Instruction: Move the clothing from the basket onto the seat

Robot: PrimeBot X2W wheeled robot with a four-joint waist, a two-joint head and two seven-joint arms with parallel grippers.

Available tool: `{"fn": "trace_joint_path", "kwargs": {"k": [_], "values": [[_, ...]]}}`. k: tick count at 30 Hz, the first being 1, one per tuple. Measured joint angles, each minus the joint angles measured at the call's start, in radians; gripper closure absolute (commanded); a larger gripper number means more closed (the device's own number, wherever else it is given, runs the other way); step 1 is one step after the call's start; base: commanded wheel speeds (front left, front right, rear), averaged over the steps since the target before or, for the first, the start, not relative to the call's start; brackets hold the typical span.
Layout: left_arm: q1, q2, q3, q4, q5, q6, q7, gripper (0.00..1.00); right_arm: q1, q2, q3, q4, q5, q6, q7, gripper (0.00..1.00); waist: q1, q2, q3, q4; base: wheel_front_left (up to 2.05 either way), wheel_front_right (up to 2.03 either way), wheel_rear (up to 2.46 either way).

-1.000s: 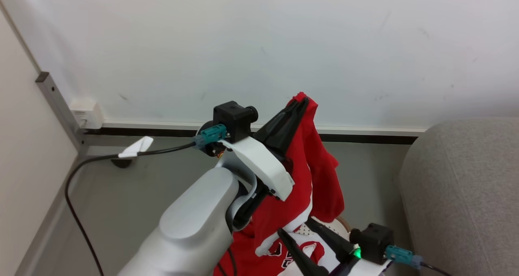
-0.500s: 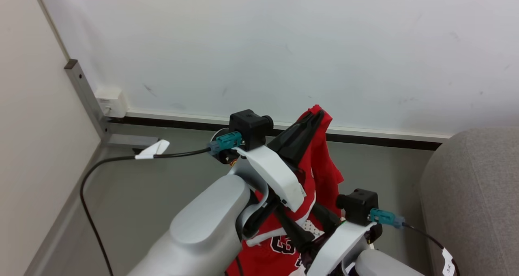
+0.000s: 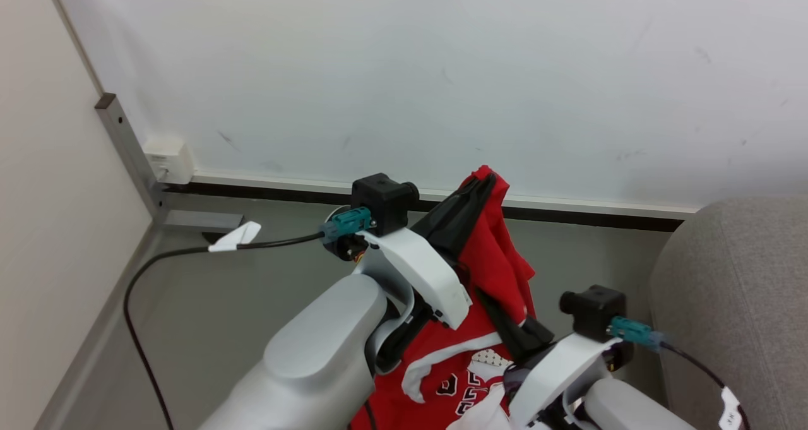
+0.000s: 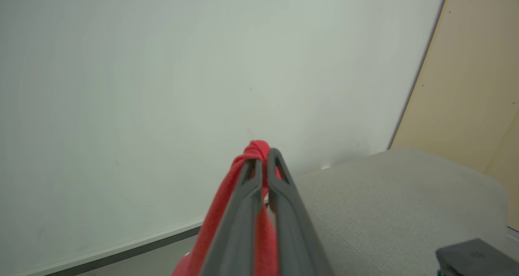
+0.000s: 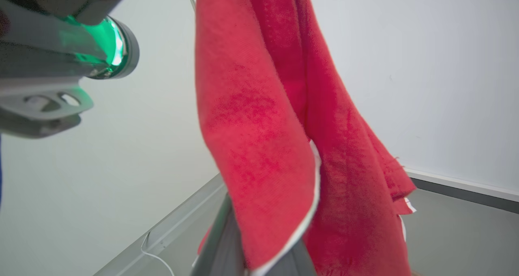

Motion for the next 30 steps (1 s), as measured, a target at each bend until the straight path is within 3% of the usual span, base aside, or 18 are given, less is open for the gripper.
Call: {"fn": "trace_joint_path", "kwargs": {"k": [9, 10, 11, 12, 21, 30], "values": [[0.041, 0.0, -0.01, 0.021, -0.005, 0.0, -0.02, 1.0, 0.107, -0.046, -0.253, -0.105, -0.16, 0.0, 0.0, 1.0, 0.0, 0.0, 0.005, -0.036, 0.0, 0.0, 0.0], [0.046, 0.0, -0.011, 0.017, -0.005, -0.003, -0.021, 0.87, 0.12, -0.054, -0.272, -0.118, -0.18, 0.0, 0.0, 1.0, 0.0, 0.0, 0.006, -0.042, 0.0, 0.0, 0.0], [0.052, 0.0, -0.014, 0.011, -0.005, -0.007, -0.025, 0.54, 0.131, -0.06, -0.29, -0.132, -0.197, 0.0, 0.0, 1.0, 0.0, 0.0, 0.006, -0.048, 0.0, 0.0, 0.0], [0.059, 0.0, -0.017, 0.001, -0.005, -0.012, -0.028, 0.0, 0.141, -0.065, -0.307, -0.143, -0.208, 0.0, 0.0, 1.0, 0.0, 0.0, 0.006, -0.055, 0.0, 0.0, 0.0], [0.132, 0.001, -0.012, -0.067, 0.012, -0.025, -0.036, 0.0, 0.187, -0.109, -0.437, -0.254, -0.271, 0.0, 0.0, 1.0, 0.0, 0.0, 0.011, -0.138, 0.0, 0.0, 0.0], [0.214, 0.007, 0.011, -0.154, 0.084, -0.032, -0.036, 0.0, 0.218, -0.17, -0.53, -0.343, -0.318, 0.0, 0.0, 1.0, 0.0, 0.0, 0.026, -0.263, 0.0, 0.0, 0.0]]}}
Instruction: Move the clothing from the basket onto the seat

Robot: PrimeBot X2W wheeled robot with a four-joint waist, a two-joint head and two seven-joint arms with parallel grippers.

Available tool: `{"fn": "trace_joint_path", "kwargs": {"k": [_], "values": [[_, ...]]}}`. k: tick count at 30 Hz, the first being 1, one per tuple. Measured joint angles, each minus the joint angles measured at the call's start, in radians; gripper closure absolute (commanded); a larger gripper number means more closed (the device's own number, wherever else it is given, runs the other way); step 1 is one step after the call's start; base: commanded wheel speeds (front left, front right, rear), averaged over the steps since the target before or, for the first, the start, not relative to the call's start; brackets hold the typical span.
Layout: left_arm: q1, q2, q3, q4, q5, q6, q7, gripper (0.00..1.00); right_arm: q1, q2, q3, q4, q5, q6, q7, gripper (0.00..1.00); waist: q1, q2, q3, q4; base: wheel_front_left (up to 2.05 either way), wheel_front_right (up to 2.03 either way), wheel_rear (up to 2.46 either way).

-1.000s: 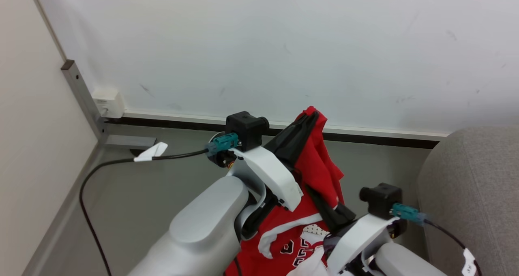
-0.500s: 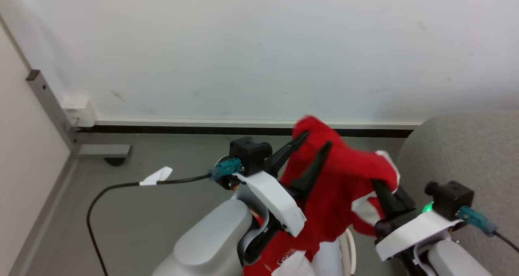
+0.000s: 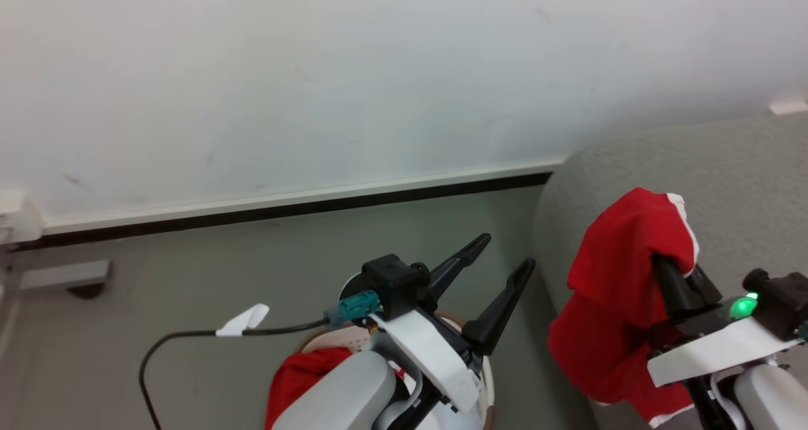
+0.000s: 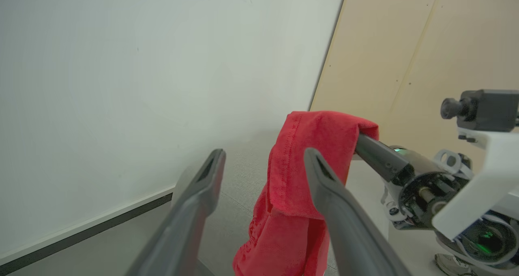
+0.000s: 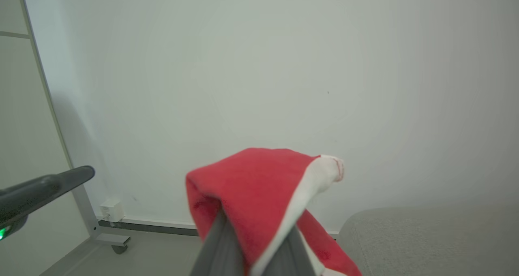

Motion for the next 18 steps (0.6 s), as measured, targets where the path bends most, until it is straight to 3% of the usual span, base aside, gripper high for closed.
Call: {"fn": "trace_joint_path", "kwargs": {"k": [12, 18], "values": [[0.058, 0.017, 0.015, -0.052, 0.074, -0.005, 0.0, 0.0, 0.091, -0.015, -0.115, -0.113, -0.034, 0.0, 0.0, 1.0, 0.0, 0.0, 0.033, -0.188, 0.0, 0.0, 0.0], [0.069, 0.018, 0.023, -0.052, 0.11, -0.006, 0.0, 0.0, 0.109, -0.013, -0.124, -0.141, -0.043, 0.0, 0.0, 1.0, 0.0, 0.0, 0.049, -0.248, 0.0, 0.0, 0.0]]}}
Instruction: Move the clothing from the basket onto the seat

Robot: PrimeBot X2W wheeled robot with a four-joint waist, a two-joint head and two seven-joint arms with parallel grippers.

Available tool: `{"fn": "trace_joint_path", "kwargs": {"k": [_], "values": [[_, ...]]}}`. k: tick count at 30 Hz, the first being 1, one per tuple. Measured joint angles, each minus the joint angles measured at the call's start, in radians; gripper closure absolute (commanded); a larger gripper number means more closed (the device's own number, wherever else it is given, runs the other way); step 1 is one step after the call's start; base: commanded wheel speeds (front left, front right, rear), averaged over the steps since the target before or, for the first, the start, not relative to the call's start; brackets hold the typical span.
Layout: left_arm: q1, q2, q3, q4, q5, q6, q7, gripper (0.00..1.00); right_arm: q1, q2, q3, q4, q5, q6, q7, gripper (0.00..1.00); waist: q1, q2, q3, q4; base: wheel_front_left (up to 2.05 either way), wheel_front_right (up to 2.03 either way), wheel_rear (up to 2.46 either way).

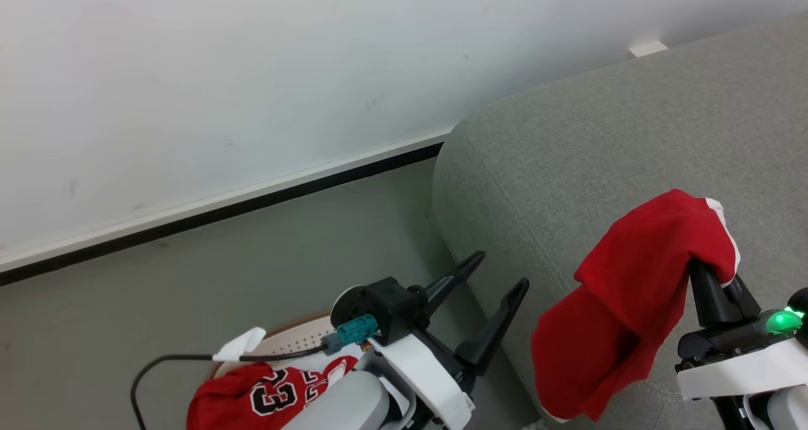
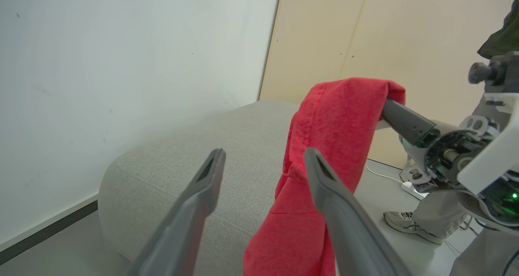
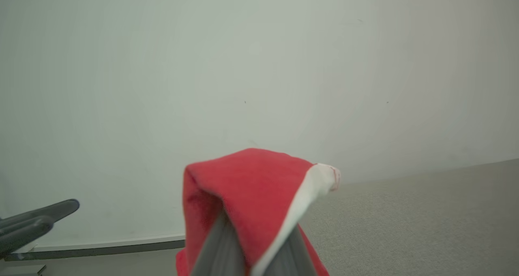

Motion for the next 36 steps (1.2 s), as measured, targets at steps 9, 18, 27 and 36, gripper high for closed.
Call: {"fn": "trace_joint_path", "kwargs": {"k": [9, 18, 27, 36], "values": [[-0.005, 0.011, 0.005, -0.005, 0.062, -0.001, 0.0, 0.0, -0.051, -0.008, 0.013, -0.002, -0.005, 0.0, 0.0, 1.0, 0.0, 0.0, 0.044, -0.015, 0.0, 0.0, 0.0], [-0.093, 0.051, -0.037, -0.026, 0.085, -0.002, 0.0, 0.0, -0.35, -0.136, -0.015, 0.043, 0.072, 0.0, 0.033, 1.0, 0.0001, 0.0, 0.181, 0.031, 0.0, 0.0, 0.0], [-0.178, 0.112, -0.028, -0.056, 0.084, -0.002, 0.0, 0.0, -0.659, -0.294, -0.158, 0.193, 0.105, 0.0, 0.108, 1.0, 0.0003, 0.0, 0.362, 0.123, 0.0, 0.0, 0.0], [-0.215, 0.156, 0.005, -0.082, 0.084, -0.002, 0.0, 0.0, -0.828, -0.404, -0.331, 0.478, -0.066, 0.0, 0.168, 1.0, 0.0003, -0.0001, 0.499, 0.235, 0.0, 0.0, 0.0]]}}
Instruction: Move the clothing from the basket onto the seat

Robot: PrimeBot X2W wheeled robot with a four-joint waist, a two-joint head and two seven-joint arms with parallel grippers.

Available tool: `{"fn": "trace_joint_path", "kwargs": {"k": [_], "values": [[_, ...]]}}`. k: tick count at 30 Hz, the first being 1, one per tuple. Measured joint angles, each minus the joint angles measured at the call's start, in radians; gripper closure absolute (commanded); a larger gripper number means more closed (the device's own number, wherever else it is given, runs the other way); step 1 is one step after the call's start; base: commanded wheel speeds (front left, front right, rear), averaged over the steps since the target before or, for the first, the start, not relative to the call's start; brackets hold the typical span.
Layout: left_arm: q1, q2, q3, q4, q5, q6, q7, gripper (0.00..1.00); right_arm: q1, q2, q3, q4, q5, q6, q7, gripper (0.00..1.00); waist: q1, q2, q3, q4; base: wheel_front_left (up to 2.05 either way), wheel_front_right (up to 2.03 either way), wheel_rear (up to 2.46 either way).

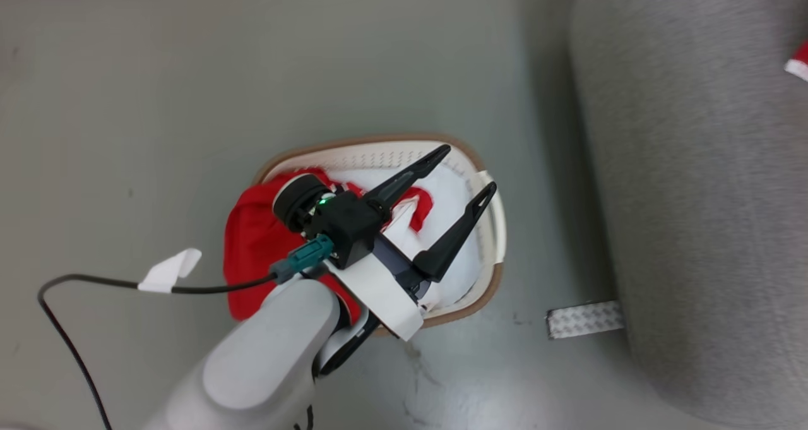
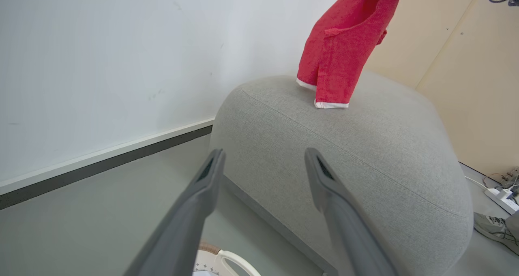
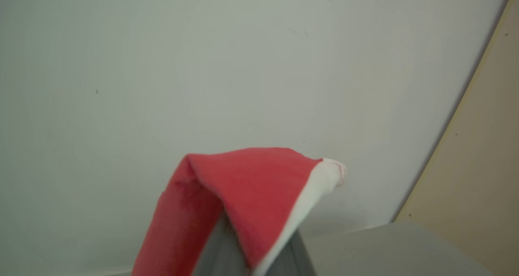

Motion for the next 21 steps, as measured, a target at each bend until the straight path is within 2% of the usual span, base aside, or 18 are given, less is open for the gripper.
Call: {"fn": "trace_joint_path", "kwargs": {"k": [6, 10, 11, 12, 13, 14, 15, 21], "values": [[-0.015, 0.004, 0.0, -0.016, 0.001, 0.0, 0.0, 0.0, -0.002, 0.033, 0.034, 0.215, -0.147, 0.0, 0.086, 1.0, 0.0, 0.0, 0.069, 0.051, 0.0, 0.0, 0.0], [-0.016, 0.006, 0.002, -0.015, 0.0, 0.0, 0.0, 0.0, 0.004, 0.068, 0.083, 0.34, -0.196, 0.0, 0.173, 1.0, 0.0, 0.0, 0.086, 0.071, 0.0, 0.0, 0.0], [-0.016, 0.006, 0.004, -0.014, 0.0, 0.0, 0.0, 0.0, 0.003, 0.073, 0.092, 0.372, -0.212, 0.0, 0.205, 0.9, 0.0, -0.0001, 0.086, 0.073, 0.0, 0.0, 0.0], [-0.016, 0.007, 0.005, -0.013, 0.0, 0.0, 0.0, 0.0, 0.005, 0.081, 0.108, 0.401, -0.222, 0.0, 0.239, 0.71, -0.0001, 0.0, 0.084, 0.072, 0.0, 0.0, 0.0], [-0.016, 0.007, 0.007, -0.013, 0.0, 0.0, 0.0, 0.0, 0.006, 0.092, 0.117, 0.416, -0.231, 0.0, 0.25, 0.59, -0.0001, 0.0, 0.081, 0.072, 0.0, 0.0, 0.0], [-0.015, 0.006, 0.008, -0.012, 0.0, 0.0, 0.0, 0.0, 0.004, 0.098, 0.122, 0.426, -0.241, 0.0, 0.25, 0.13, -0.0001, 0.0, 0.077, 0.071, 0.0, 0.0, 0.0], [-0.014, 0.006, 0.009, -0.01, 0.0, 0.0, 0.0, 0.0, 0.0, 0.1, 0.128, 0.434, -0.255, 0.0, 0.254, 0.0, -0.0001, 0.0, 0.072, 0.07, 0.0, 0.0, 0.0], [0.015, 0.002, 0.018, 0.017, -0.006, 0.0, 0.0, 0.0, -0.016, 0.122, 0.183, 0.473, -0.277, 0.0, 0.306, 0.0, -0.0002, -0.0001, 0.014, 0.058, 0.0, 0.0, 0.0]]}}
